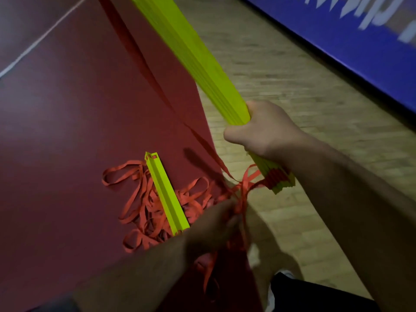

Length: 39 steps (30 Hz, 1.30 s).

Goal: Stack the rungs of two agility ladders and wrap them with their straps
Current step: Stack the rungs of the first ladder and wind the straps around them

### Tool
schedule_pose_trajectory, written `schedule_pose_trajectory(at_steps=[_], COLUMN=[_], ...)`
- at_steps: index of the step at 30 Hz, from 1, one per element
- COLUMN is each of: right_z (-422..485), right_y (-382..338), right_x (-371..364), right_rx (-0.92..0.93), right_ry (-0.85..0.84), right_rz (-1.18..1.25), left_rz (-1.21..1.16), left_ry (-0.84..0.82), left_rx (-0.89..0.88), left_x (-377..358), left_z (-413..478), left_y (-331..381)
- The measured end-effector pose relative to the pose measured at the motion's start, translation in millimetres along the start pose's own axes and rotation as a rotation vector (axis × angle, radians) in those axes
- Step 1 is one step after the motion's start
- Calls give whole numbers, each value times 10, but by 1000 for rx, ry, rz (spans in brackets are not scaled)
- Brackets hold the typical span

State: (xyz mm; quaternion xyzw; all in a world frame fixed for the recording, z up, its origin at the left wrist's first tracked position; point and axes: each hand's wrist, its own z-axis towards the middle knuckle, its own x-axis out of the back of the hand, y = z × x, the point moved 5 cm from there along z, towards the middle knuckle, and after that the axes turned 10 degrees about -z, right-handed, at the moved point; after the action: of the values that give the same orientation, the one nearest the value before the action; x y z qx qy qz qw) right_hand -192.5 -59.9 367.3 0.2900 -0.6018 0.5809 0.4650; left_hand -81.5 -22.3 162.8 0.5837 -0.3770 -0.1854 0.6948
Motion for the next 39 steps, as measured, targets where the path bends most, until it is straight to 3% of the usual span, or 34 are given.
schedule_pose_trajectory(at_steps=[3, 7, 12, 20, 23, 29, 36, 39], right_z=[-85, -296, -544, -534, -539, -552, -625, -645], right_y=[161, 436, 783, 893, 916, 966, 1025, 1058], right_x=[35, -140, -615, -1029, -1082, -1203, -1321, -1347], right_rx=[-32, -106, -119, -128, -145, -138, -94, -130], right_ry=[19, -55, -135, -218, -223, -310, -331, -348], right_rz=[-35, -22, -57, 87, 153, 174, 97, 161], left_rz=[-69, 81, 42, 217, 203, -119, 22, -209], left_ry=[97, 273, 643, 847, 823, 667, 570, 497], left_rx=[154, 281, 285, 307, 226, 49, 44, 139], left_x=[343, 1020, 1732, 2407, 2511, 2589, 2371, 2302], left_z=[-11, -12, -71, -162, -172, 66, 105, 44], left_y=[-198, -432, -412, -332, -288, -189, -113, -119])
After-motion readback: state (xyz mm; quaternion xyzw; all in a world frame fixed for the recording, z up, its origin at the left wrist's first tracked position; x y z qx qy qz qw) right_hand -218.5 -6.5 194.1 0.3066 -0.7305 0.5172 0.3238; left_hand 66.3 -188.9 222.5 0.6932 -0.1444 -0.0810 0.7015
